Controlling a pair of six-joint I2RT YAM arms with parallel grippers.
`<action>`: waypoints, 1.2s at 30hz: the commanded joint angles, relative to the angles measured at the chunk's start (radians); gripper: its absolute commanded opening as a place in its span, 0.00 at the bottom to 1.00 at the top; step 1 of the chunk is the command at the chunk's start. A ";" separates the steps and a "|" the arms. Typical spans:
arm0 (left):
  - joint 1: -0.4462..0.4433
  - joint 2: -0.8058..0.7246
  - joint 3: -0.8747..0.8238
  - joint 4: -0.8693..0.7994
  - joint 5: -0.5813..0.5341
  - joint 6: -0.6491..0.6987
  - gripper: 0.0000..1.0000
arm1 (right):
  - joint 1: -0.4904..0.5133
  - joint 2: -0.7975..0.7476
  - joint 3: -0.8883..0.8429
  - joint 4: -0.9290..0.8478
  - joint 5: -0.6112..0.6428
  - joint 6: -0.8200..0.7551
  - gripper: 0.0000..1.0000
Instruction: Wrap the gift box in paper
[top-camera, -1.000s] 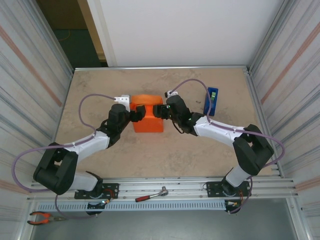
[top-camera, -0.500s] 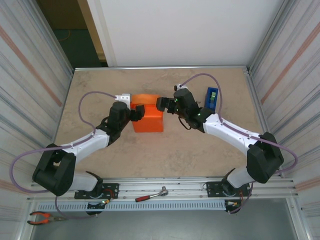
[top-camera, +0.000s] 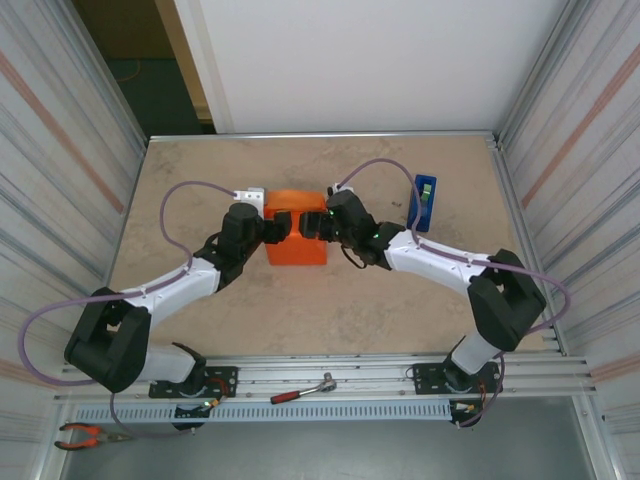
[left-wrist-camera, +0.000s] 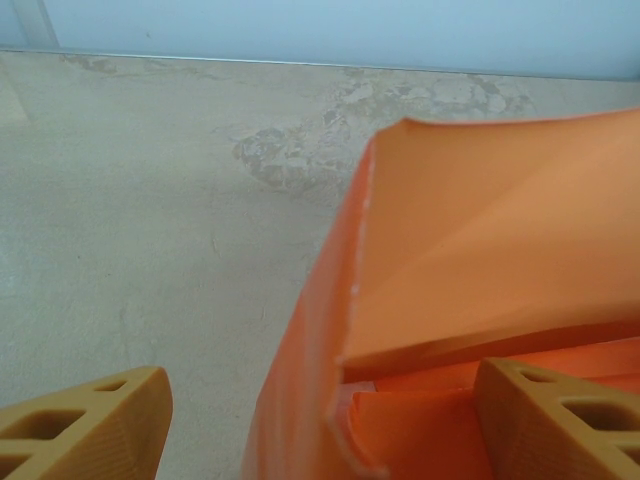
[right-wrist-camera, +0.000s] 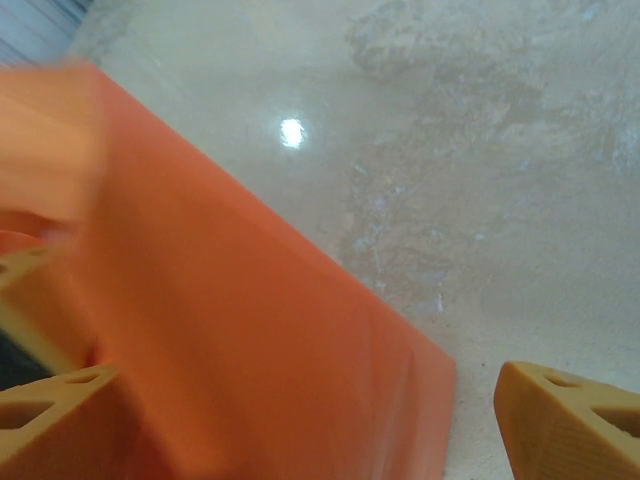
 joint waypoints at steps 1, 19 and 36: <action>-0.013 0.031 -0.002 -0.118 0.008 0.008 0.79 | 0.018 0.045 0.006 0.006 0.098 0.051 0.87; 0.044 -0.161 0.102 -0.282 0.124 -0.060 0.85 | 0.033 0.080 -0.049 -0.058 0.168 0.182 0.82; 0.061 -0.153 0.046 -0.188 0.186 -0.040 0.84 | 0.040 0.048 -0.090 -0.104 0.173 0.204 0.83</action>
